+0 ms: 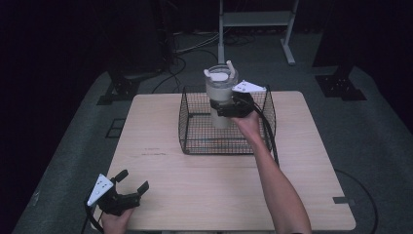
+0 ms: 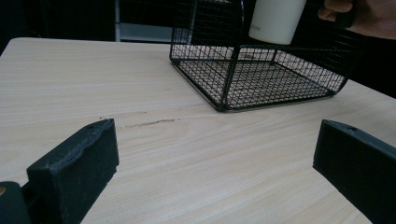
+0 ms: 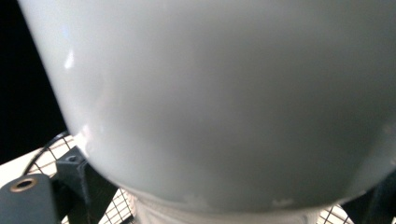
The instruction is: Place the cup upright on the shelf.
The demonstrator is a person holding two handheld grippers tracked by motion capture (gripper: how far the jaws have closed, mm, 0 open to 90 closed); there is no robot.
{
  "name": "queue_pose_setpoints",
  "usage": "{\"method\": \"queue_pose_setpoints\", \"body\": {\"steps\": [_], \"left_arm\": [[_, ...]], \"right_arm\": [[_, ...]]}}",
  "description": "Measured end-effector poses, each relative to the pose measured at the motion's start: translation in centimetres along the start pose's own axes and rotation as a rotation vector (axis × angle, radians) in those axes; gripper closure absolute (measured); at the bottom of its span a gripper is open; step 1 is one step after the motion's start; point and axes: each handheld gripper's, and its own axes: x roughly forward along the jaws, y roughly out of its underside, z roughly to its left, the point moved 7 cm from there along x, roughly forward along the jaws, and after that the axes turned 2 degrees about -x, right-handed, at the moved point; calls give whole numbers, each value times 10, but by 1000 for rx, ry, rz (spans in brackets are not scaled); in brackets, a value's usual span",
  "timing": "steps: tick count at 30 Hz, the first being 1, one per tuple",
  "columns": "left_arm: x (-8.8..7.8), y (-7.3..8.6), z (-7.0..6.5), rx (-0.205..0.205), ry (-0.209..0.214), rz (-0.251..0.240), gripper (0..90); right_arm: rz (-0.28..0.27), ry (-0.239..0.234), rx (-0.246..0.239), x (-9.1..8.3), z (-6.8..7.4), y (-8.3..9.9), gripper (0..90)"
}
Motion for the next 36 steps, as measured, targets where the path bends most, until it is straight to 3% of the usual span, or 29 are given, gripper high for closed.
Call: {"method": "queue_pose_setpoints", "body": {"steps": [6, 12, 23, 27, 36], "left_arm": [[1, 0, -2, 9, 4, 6, 0], [-1, -1, 0, 3, -2, -3, 0], [-3, -2, 2, -2, -7, -14, 0], [-5, -3, 3, -6, -12, -20, 0], [-10, -5, 6, -16, -21, -42, 0]], "right_arm": [[34, -11, 14, 10, -2, 8, 78], [91, -35, -28, 20, 0, 15, 78], [107, -88, -19, 32, -2, 24, 77], [138, -107, -43, 38, -4, 23, 77], [157, -154, -16, 51, -2, 34, 77]]}}
